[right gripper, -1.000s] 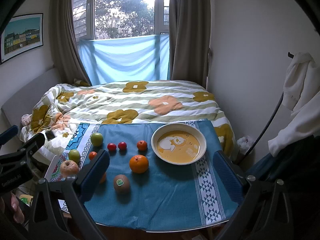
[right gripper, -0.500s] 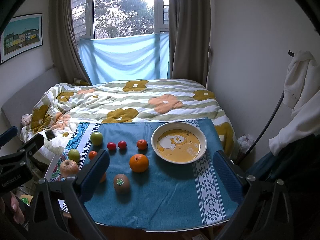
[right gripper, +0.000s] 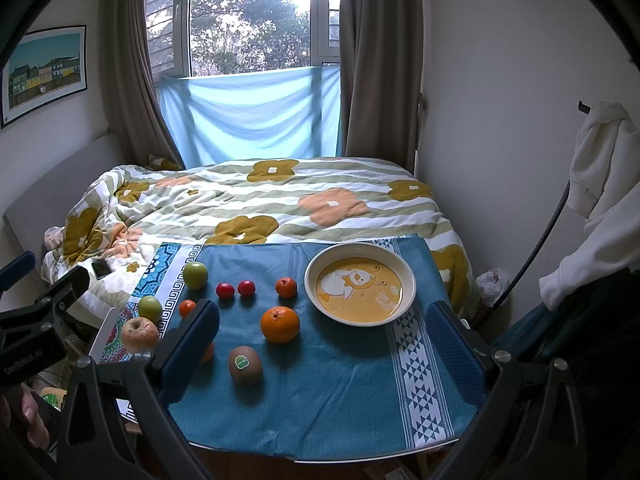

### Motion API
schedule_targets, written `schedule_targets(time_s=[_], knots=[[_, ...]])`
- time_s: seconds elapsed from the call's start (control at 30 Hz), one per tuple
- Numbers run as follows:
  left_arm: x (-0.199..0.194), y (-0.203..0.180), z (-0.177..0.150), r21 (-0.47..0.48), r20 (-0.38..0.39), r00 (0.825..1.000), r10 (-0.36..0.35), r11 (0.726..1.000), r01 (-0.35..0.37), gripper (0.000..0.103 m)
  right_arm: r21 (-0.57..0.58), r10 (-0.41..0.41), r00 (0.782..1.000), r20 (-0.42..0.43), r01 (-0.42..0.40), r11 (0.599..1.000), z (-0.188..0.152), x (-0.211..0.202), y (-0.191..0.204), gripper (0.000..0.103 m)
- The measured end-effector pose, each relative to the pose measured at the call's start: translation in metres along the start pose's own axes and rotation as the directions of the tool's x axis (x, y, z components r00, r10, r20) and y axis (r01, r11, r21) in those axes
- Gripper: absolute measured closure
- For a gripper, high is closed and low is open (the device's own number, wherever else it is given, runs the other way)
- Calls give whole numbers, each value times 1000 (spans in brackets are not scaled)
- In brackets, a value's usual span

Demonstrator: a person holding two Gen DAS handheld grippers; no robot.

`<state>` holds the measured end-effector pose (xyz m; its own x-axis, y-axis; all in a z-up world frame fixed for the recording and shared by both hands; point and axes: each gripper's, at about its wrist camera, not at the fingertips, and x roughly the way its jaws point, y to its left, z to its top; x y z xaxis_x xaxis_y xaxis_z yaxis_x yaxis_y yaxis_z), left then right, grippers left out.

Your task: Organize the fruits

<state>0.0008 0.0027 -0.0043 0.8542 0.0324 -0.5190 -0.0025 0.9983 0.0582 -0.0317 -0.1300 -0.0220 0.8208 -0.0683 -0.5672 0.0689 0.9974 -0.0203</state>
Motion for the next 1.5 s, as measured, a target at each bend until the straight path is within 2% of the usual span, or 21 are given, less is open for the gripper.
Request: schedule_targets(time_s=[1.37, 1.5], knots=[[0, 5, -4, -2, -6, 1000, 2, 1000, -2, 0, 4, 1, 1000, -8, -1, 1000, -2, 3, 0, 0], [1, 4, -4, -11, -14, 1000, 4, 1000, -4, 0, 2, 14, 1000, -13, -14, 1000, -7, 4, 11, 0]])
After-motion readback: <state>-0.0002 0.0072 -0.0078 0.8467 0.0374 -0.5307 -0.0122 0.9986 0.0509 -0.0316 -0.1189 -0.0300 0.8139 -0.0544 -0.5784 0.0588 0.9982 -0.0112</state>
